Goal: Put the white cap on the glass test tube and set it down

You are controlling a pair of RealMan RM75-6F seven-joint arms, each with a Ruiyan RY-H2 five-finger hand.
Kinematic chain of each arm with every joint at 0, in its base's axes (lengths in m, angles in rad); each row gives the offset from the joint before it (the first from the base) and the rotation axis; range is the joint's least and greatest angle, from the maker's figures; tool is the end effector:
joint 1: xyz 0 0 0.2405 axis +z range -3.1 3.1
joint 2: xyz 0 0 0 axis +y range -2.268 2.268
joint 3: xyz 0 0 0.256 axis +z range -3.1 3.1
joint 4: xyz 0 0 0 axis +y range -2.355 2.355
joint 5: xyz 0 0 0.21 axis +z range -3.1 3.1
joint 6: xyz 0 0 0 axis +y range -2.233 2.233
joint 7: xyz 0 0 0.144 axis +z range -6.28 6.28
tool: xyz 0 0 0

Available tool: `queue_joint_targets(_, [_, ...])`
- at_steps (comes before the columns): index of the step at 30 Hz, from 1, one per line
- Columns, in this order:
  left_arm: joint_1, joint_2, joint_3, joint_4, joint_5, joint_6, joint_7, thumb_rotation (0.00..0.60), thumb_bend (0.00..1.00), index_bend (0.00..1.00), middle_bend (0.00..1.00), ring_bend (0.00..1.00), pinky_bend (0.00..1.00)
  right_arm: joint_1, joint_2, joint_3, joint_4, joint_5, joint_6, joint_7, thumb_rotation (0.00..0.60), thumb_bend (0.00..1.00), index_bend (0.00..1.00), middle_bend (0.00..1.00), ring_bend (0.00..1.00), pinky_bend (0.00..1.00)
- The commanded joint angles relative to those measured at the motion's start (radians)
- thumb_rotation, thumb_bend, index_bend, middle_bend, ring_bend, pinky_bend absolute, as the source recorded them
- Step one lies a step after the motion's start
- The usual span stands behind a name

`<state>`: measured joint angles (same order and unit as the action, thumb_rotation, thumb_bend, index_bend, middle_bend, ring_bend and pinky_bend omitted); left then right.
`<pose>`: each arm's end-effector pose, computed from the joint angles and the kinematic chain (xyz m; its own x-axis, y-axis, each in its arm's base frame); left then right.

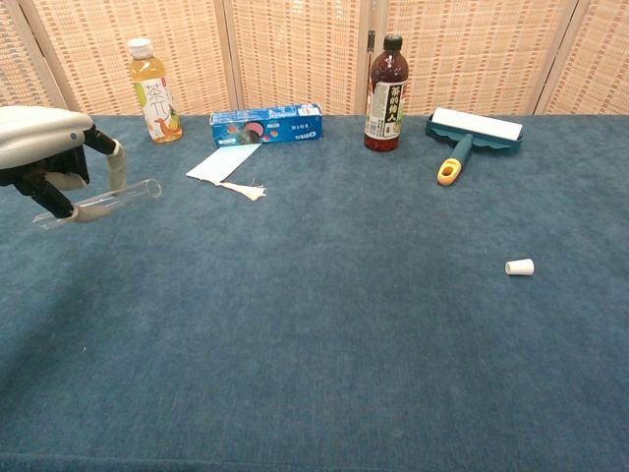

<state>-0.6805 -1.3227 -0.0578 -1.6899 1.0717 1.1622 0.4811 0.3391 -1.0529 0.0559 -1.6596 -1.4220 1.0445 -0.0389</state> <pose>-0.1842 0.3184 0.0534 0.5731 0.1556 0.8045 0.8050 -0.2903 -0.5173 -0.2868 -0.2483 0.1245 0.4715 -0.3146 0.8239 -0.8818 -0.1779 0.4367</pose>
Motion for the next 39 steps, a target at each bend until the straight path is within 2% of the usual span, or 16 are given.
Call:
queue_joint_targets(1, [0.010, 0.003, 0.001, -0.003, 0.006, 0.004, -0.004, 0.600, 0.37, 0.65, 1.00, 1.00, 1.00, 0.044, -0.048, 0.010, 0.049, 0.059, -0.073, -0.013, 0.600, 1.00, 0.34, 1.00, 1.00, 1.00])
queue_joint_targets(18, [0.035, 0.006, -0.010, -0.025, 0.028, -0.009, 0.010, 0.600, 0.37, 0.64, 1.00, 1.00, 1.00, 0.173, -0.241, 0.022, 0.225, 0.172, -0.267, -0.021, 0.600, 1.00, 0.35, 1.00, 1.00, 1.00])
queue_joint_targets(32, [0.046, 0.000, -0.015, -0.026, 0.031, -0.023, 0.021, 0.600, 0.38, 0.64, 1.00, 1.00, 1.00, 0.219, -0.309, 0.011, 0.292, 0.183, -0.319, -0.003, 0.600, 1.00, 0.35, 1.00, 1.00, 1.00])
queue_joint_targets(39, [0.053, -0.001, -0.016, -0.022, 0.033, -0.028, 0.024, 0.600, 0.37, 0.64, 1.00, 1.00, 1.00, 0.228, -0.314, 0.007, 0.275, 0.158, -0.300, -0.007, 0.600, 1.00, 0.35, 1.00, 1.00, 1.00])
